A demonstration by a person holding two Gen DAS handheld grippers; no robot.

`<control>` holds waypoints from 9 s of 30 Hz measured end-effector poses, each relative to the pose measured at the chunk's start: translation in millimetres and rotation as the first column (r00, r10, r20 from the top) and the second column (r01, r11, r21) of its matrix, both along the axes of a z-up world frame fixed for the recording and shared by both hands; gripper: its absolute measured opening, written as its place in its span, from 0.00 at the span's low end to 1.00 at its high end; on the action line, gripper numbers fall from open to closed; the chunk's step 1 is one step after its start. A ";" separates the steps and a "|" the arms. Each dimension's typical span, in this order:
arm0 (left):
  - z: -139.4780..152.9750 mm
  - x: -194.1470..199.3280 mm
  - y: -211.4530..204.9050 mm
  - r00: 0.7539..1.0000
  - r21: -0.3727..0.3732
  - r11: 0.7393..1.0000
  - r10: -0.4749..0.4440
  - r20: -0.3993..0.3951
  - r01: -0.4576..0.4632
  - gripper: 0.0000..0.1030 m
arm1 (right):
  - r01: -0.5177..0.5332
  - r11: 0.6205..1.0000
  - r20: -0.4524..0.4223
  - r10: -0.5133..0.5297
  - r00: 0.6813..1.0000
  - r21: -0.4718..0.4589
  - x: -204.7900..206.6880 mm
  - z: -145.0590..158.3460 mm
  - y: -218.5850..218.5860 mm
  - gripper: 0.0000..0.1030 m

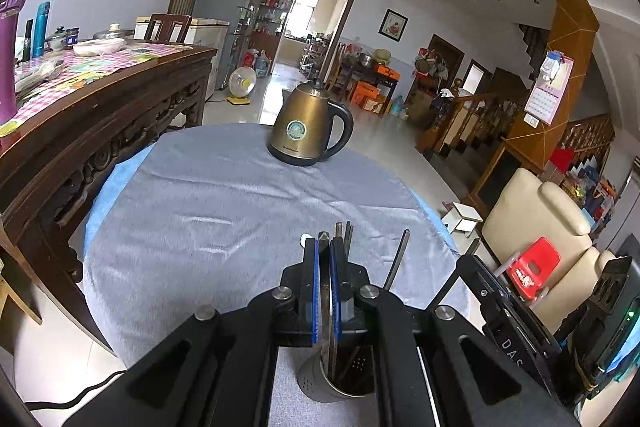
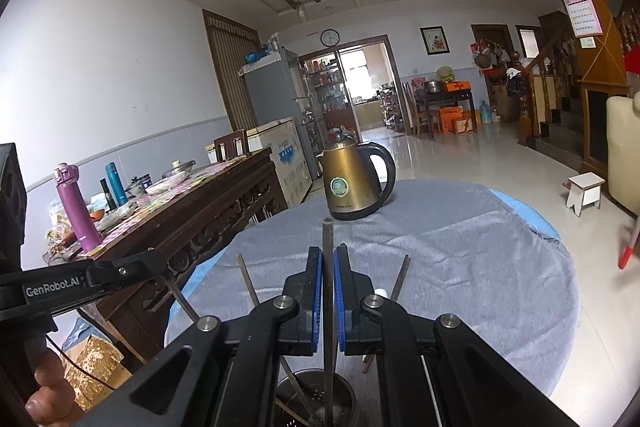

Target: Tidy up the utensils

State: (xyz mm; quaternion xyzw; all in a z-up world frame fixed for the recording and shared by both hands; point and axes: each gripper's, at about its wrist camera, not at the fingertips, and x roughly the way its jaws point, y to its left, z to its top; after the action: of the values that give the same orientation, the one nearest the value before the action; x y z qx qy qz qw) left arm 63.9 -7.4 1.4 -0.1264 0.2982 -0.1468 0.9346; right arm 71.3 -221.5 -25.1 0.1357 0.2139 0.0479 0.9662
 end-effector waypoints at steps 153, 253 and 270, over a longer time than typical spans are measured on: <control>-192.3 119.5 52.1 0.867 0.380 0.913 0.303 -0.396 -0.146 0.60 | 0.136 0.948 -0.498 0.027 0.867 0.288 177.8 -184.8 -95.3 0.10; -56.4 280.1 -113.4 0.936 0.250 0.906 -0.300 -0.184 0.340 0.05 | 0.038 0.992 -0.344 0.006 0.939 0.120 199.2 -104.6 -137.7 0.06; -5.3 155.7 4.2 0.987 0.128 0.981 -0.155 0.050 0.148 0.05 | 0.117 0.991 -0.105 -0.110 0.988 0.066 84.3 -28.7 -100.5 0.06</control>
State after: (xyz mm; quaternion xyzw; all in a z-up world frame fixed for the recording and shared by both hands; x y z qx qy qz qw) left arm 219.7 -3.2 -4.0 -0.0407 0.2876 -0.2025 0.9352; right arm 155.6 -322.0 -53.8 0.1845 0.2525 -0.0066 0.9498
